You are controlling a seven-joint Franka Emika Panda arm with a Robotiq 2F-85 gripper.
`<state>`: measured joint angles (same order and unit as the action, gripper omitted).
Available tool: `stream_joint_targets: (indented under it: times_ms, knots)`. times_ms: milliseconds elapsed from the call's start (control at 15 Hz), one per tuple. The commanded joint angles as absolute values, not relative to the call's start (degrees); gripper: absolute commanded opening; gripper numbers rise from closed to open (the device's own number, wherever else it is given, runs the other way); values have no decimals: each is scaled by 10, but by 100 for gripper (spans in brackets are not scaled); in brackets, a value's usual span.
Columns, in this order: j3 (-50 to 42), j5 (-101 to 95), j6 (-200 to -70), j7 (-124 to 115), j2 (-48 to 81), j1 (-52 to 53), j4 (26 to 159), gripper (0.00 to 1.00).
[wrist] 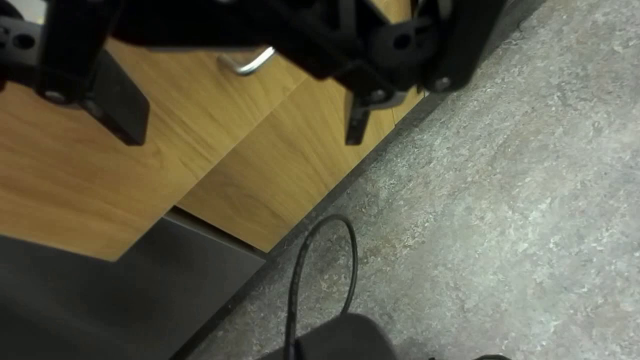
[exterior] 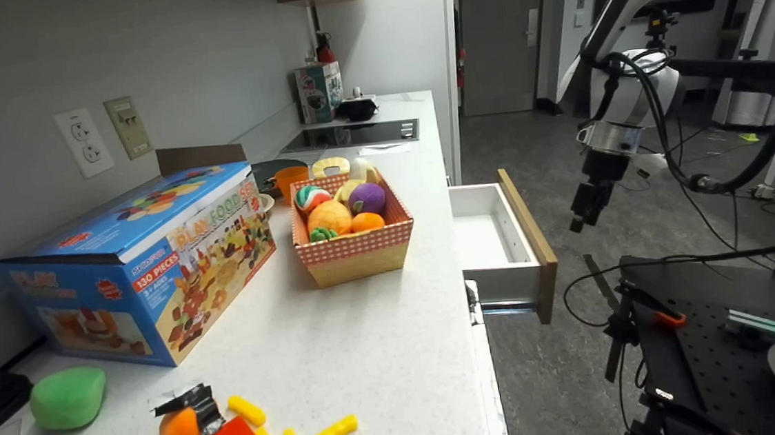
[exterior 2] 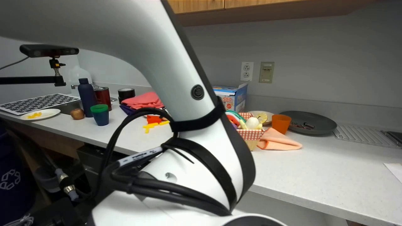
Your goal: Open the top right drawer
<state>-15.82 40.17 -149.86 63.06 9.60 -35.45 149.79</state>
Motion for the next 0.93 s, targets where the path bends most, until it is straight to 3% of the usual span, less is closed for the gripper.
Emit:
stream_joint_targets:
  times_ms: [0,133,200,867]
  knots:
    - [-174,364,-1569,690,37,-337,1575,100]
    - [-162,365,-1643,693,35,-343,1600,100]
    - [-160,376,-1592,682,60,-351,1567,100]
    - [-145,401,-1639,779,13,-338,1580,100]
